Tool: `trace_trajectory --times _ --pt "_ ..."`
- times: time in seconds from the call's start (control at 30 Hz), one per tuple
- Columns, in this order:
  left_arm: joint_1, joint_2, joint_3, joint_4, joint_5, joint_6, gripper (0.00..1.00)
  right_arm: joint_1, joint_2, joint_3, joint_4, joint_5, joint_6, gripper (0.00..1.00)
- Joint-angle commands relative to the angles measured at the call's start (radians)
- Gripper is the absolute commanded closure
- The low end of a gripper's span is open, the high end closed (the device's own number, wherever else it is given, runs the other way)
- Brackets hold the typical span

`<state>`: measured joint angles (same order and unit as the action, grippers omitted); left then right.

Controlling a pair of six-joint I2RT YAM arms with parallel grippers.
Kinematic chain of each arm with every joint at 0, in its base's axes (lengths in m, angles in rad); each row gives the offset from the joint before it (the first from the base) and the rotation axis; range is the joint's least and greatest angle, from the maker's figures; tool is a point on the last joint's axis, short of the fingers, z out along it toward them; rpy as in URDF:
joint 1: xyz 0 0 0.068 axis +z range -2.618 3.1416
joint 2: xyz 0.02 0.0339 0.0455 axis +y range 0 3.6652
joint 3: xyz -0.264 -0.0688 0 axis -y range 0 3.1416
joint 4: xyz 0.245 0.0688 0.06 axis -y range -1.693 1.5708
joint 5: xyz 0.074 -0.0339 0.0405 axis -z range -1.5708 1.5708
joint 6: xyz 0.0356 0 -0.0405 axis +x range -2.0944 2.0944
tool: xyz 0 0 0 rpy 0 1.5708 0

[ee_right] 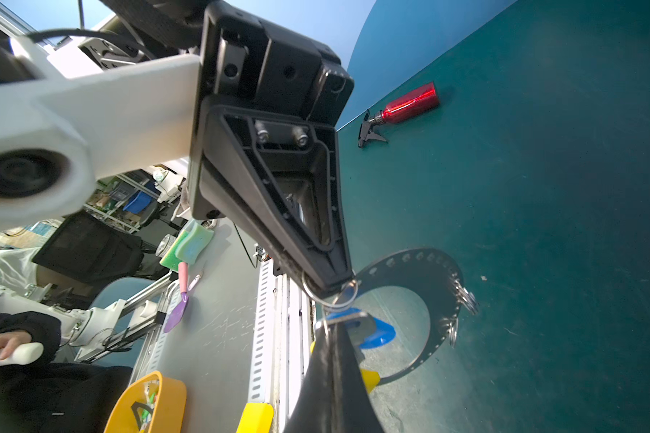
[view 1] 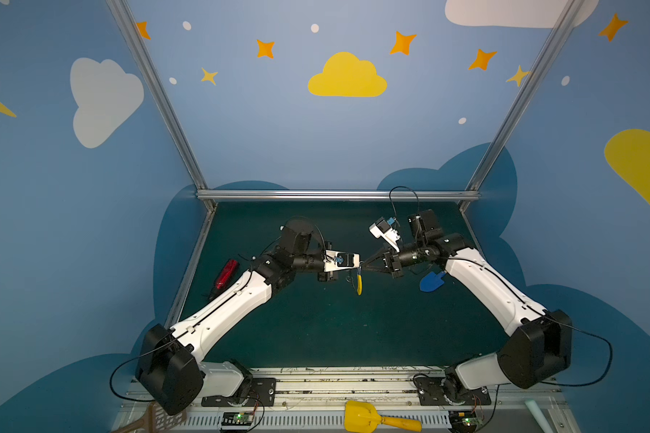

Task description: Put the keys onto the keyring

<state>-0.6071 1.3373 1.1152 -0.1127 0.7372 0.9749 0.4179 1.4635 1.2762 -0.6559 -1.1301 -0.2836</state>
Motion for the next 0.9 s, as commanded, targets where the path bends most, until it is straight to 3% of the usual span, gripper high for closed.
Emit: trace_trajectory --times 0.0,0.4,0.57,0.67,0.8,0.87 --pt "-0.004 -0.026 -0.010 0.051 0.053 -0.028 0.96 -0.007 0.024 0.028 -0.010 -0.021 0.014 1.00" --pt "0.003 -0.033 -0.030 0.119 0.062 -0.087 0.96 -0.024 0.051 0.042 -0.010 -0.073 0.021 1.00" --pt "0.014 -0.020 -0.040 0.173 0.098 -0.157 0.96 -0.026 0.048 0.071 -0.070 -0.028 -0.066 1.00" --pt "0.028 -0.007 -0.050 0.222 0.126 -0.219 0.96 -0.035 -0.003 0.053 -0.044 0.036 -0.097 0.82" --pt "0.041 0.009 -0.061 0.293 0.154 -0.287 0.96 -0.065 -0.066 0.016 0.001 0.087 -0.117 0.69" --pt "0.046 0.018 -0.060 0.317 0.165 -0.313 0.96 -0.078 -0.088 0.015 0.006 0.095 -0.134 0.68"
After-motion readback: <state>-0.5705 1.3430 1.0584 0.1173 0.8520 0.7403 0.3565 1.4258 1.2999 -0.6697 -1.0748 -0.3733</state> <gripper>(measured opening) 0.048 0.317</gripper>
